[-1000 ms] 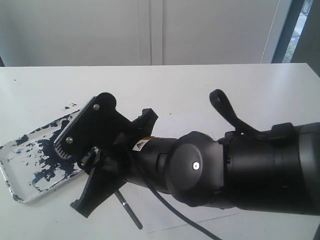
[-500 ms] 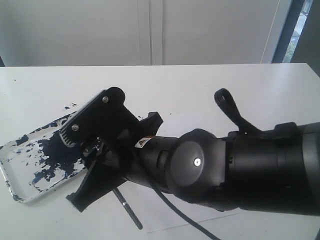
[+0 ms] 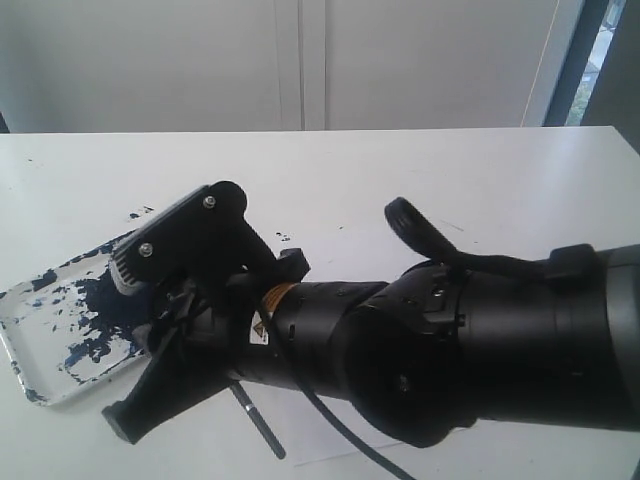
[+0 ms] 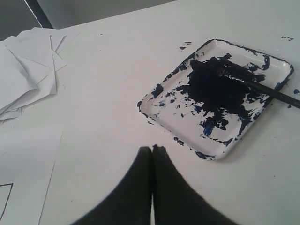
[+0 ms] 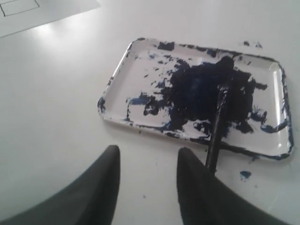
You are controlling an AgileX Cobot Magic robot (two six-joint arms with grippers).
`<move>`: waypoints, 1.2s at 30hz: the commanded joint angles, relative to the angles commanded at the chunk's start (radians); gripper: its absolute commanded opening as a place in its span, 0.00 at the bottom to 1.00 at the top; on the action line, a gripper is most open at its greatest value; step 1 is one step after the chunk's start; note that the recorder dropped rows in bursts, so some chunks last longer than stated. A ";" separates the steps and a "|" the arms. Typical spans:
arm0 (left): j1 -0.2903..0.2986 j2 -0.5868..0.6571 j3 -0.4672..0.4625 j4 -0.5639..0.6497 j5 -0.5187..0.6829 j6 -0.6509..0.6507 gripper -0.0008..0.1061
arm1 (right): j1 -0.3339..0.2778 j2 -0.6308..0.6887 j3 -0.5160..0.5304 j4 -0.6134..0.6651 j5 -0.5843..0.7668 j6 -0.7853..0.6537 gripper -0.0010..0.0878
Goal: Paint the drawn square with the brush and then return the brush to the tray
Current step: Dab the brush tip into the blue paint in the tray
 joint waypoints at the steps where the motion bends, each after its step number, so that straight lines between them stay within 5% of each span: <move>1: 0.000 0.000 0.000 0.000 0.000 0.000 0.01 | 0.000 0.002 0.000 0.000 0.009 0.007 0.44; 7: 0.000 0.000 0.000 0.000 0.000 0.000 0.01 | 0.000 0.009 0.000 -0.092 0.109 0.081 0.44; 17: 0.000 0.000 0.000 0.000 0.000 0.000 0.01 | -0.010 -0.047 -0.048 -0.576 0.387 0.709 0.44; 26: 0.000 0.000 0.000 0.000 0.000 0.000 0.01 | 0.050 0.051 -0.058 -0.627 0.300 0.743 0.38; 32: 0.000 0.000 0.000 0.000 0.000 0.000 0.01 | 0.060 0.119 -0.075 -0.958 0.458 1.053 0.38; 36: 0.000 0.000 0.000 0.000 0.000 0.000 0.01 | 0.077 0.119 -0.083 -0.977 0.400 1.079 0.38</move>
